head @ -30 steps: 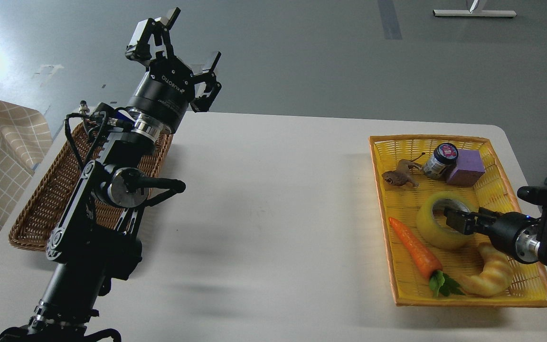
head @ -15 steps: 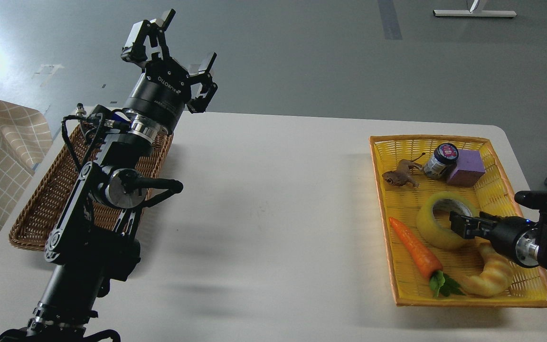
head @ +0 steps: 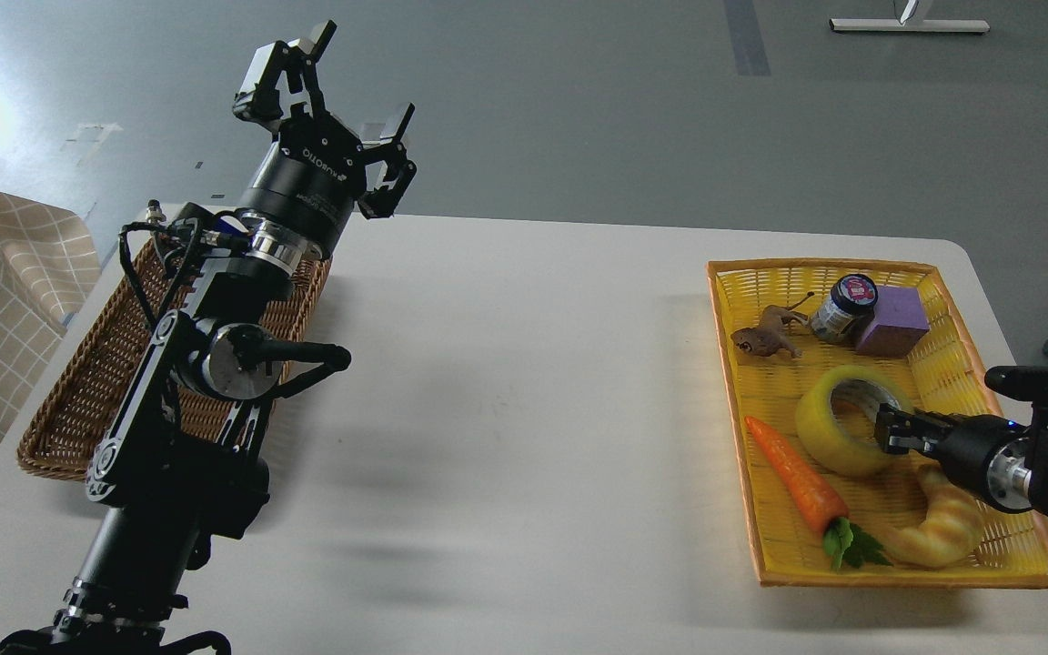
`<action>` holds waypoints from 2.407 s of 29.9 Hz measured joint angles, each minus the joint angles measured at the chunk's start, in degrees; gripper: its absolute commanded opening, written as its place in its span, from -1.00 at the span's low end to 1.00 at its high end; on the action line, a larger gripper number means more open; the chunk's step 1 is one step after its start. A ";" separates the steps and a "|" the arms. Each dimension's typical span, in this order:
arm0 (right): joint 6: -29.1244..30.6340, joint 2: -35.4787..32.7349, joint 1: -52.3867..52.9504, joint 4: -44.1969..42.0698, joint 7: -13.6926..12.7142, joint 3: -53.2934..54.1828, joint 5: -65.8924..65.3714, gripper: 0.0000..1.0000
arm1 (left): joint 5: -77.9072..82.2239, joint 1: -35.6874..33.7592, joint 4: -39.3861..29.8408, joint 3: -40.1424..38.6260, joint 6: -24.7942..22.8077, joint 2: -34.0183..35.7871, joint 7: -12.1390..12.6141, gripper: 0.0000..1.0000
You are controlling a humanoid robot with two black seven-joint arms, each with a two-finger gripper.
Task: Place and transfer tape with both arms
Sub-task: 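Lift the tape roll and carry it toward the table center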
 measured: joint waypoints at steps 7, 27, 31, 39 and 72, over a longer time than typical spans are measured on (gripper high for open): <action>0.00 -1.25 1.12 1.27 0.46 0.82 1.30 -0.78 | -0.09 0.10 0.07 0.00 0.00 0.00 0.00 0.96; -0.01 8.94 36.64 -1.59 0.14 -16.93 6.79 -0.98 | -0.06 0.54 0.00 0.19 -0.10 -0.01 0.09 0.96; 0.01 13.90 38.92 -3.49 0.03 -22.29 6.51 -0.98 | -0.06 0.70 0.00 0.08 -0.10 0.02 0.10 0.96; 0.00 26.89 40.26 -11.07 -1.50 -27.77 5.18 -0.96 | -0.06 1.15 0.00 -0.18 -0.09 -0.01 0.09 0.96; 0.00 32.77 38.77 -22.39 -1.39 -33.24 0.86 -0.89 | -0.31 1.73 0.01 -2.16 -0.19 1.66 0.01 0.96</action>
